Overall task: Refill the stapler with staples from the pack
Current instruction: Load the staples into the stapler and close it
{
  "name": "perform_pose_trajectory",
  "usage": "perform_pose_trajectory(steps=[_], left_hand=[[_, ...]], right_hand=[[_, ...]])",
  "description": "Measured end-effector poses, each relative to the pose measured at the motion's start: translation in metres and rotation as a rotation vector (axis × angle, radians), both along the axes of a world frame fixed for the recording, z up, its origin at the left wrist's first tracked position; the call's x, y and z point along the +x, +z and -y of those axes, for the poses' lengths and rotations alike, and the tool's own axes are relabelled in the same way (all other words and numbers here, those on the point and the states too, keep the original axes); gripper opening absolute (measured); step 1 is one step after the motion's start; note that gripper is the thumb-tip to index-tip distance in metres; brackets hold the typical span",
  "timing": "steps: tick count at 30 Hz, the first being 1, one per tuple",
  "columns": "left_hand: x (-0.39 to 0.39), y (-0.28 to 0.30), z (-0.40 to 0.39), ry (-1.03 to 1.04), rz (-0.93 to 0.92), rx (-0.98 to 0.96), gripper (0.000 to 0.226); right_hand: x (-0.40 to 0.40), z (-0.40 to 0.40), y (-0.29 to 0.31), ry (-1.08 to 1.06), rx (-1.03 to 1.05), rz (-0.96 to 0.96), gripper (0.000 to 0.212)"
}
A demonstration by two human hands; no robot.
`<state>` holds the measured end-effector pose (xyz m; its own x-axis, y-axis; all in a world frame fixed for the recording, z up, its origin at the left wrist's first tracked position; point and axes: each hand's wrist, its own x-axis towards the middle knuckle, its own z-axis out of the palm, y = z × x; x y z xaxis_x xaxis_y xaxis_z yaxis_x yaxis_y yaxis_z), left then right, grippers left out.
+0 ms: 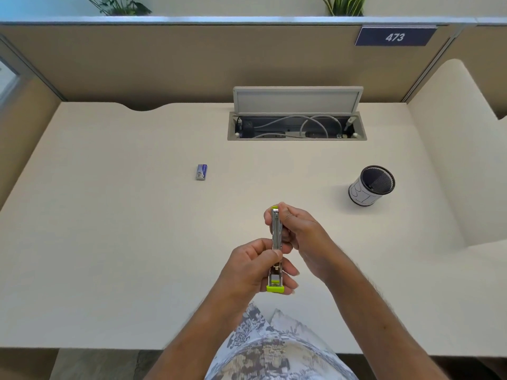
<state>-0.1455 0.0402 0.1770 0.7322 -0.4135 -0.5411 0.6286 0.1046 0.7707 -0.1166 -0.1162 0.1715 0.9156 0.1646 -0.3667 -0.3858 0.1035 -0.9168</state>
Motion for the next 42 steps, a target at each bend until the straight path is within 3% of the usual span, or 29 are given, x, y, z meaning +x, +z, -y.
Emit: perform_pose_trajectory(steps=[6,13,20,25,29,35,42], left_hand=[[-0.001,-0.001,-0.004,-0.050,0.018,0.000,0.020],[-0.008,0.004,-0.005,-0.088,0.023,-0.140,0.050],[-0.012,0.003,0.000,-0.107,0.149,-0.108,0.065],[-0.009,0.008,0.003,-0.117,0.052,-0.178,0.089],[-0.005,0.006,0.008,-0.082,-0.078,-0.164,0.067],[-0.007,-0.004,0.007,0.020,-0.196,-0.164,0.036],[-0.006,-0.006,0.005,0.076,-0.172,-0.120,0.031]], right_hand=[[0.000,0.002,0.001,-0.007,-0.062,0.083,0.039],[0.005,0.009,0.004,-0.066,-0.067,0.106,0.040],[0.012,0.015,0.006,-0.117,0.033,0.075,0.042],[0.010,0.014,0.008,-0.012,-0.008,0.108,0.040],[0.007,0.008,0.005,0.061,-0.063,0.064,0.041],[0.000,0.006,-0.002,-0.172,-0.248,-0.072,0.014],[-0.017,0.005,0.009,-0.188,-0.242,0.072,0.047]])
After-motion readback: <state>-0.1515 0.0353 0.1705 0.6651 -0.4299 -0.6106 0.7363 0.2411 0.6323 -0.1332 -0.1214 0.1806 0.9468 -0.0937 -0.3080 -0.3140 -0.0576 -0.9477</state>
